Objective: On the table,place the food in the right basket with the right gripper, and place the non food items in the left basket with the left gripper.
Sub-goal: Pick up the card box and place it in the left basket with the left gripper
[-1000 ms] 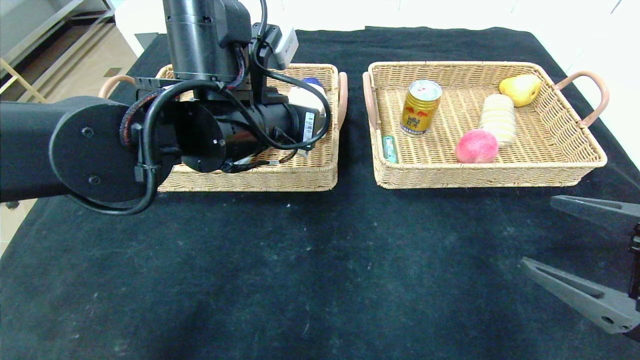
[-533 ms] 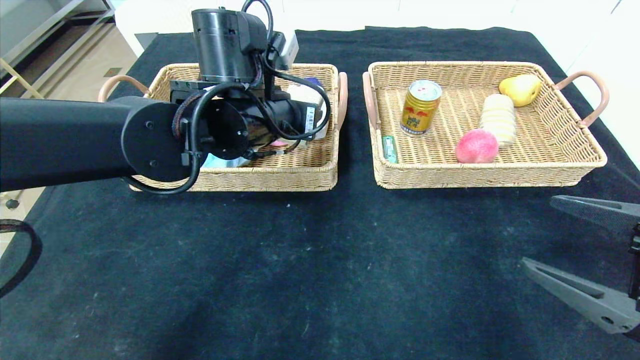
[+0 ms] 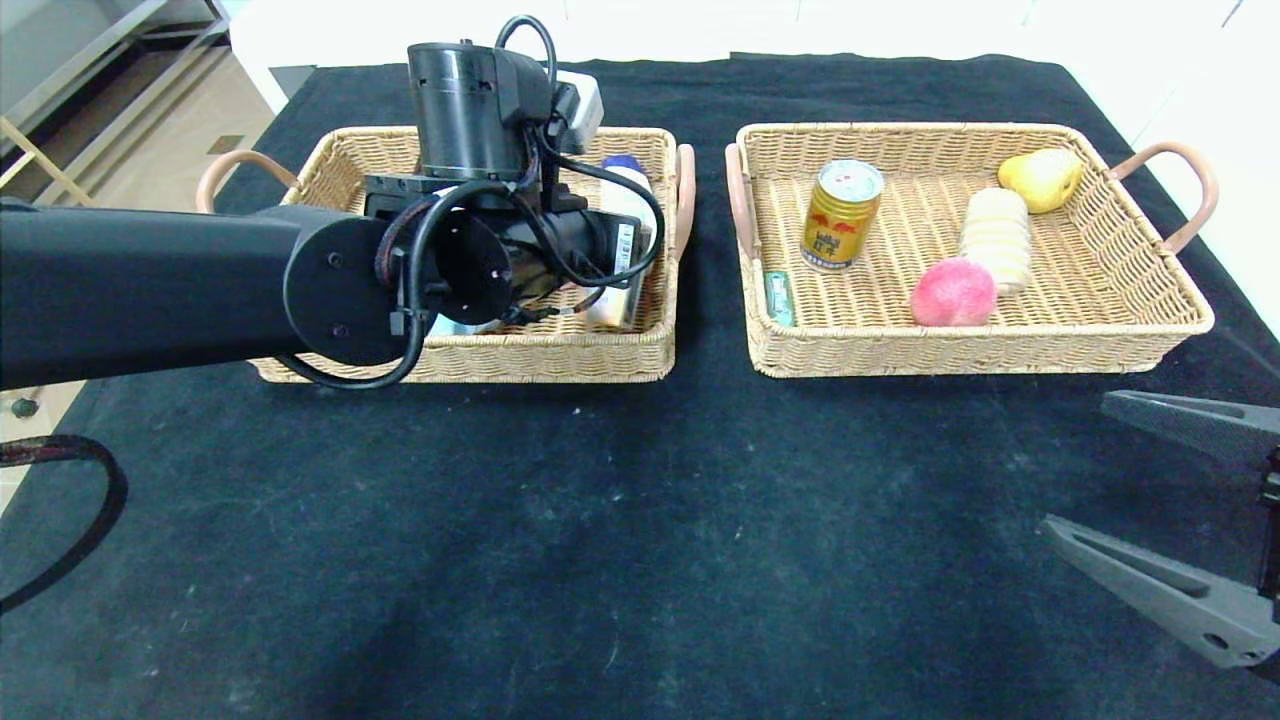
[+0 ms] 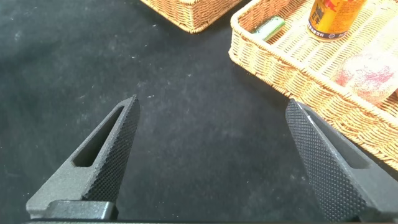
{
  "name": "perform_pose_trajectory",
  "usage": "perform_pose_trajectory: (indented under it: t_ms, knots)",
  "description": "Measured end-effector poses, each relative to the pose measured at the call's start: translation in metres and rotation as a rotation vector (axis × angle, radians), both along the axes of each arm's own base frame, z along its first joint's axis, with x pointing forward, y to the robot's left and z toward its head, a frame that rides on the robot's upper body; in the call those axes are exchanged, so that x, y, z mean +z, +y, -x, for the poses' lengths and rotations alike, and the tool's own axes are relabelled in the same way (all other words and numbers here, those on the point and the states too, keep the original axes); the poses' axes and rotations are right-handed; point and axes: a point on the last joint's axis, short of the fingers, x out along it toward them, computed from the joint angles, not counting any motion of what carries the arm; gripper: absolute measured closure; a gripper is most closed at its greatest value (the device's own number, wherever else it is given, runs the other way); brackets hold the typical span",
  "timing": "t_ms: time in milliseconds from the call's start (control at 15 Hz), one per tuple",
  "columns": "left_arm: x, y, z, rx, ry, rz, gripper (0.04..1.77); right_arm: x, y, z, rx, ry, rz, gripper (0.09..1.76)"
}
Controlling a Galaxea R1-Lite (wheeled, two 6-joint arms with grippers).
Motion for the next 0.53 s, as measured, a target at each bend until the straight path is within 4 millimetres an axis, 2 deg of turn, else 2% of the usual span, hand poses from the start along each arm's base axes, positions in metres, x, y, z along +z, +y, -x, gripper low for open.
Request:
perform_pose_trajectory:
  t_ms: [533]
  knots:
    - [-0.0010,0.0008,0.0050,0.007,0.009,-0.004,0.25,0.0000,0.0000,0.0001,0.000,-0.001,0.001,0.14]
